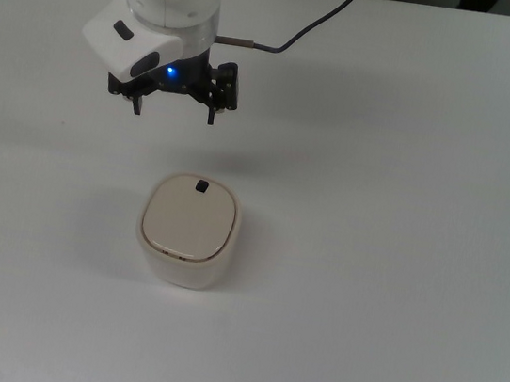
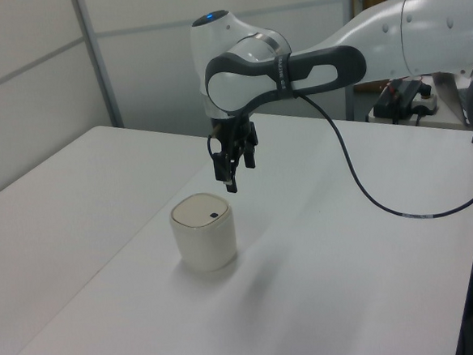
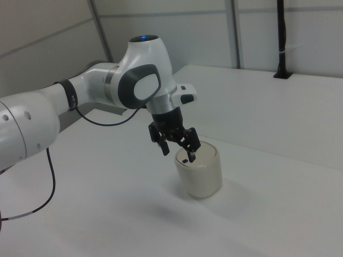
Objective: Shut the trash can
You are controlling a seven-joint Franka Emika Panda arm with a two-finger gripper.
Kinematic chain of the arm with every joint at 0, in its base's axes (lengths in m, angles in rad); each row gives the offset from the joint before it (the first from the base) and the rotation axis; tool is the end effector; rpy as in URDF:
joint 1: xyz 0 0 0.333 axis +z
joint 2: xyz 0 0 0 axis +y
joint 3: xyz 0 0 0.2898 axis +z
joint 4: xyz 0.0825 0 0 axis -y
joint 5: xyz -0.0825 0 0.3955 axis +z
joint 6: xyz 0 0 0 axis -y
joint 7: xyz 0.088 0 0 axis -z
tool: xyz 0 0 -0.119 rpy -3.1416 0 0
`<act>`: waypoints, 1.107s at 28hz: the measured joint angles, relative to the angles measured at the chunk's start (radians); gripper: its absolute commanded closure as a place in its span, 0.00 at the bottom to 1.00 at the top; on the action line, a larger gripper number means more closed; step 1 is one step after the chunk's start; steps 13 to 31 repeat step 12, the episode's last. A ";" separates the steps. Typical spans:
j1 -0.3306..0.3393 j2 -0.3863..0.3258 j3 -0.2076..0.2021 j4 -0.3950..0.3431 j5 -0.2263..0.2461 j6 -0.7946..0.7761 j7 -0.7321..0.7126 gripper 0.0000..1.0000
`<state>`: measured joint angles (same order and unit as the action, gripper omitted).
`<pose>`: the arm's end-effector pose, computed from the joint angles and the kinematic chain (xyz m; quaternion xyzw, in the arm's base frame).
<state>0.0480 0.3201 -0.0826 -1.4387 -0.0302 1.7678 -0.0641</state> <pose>0.6621 -0.0195 0.4718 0.9994 0.0198 0.0037 0.0280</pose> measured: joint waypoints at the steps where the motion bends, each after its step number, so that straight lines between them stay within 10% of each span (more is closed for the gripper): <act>1: 0.000 0.000 0.000 0.000 0.000 -0.001 0.000 0.00; 31: -0.002 0.000 -0.006 0.000 0.000 -0.002 0.000 0.00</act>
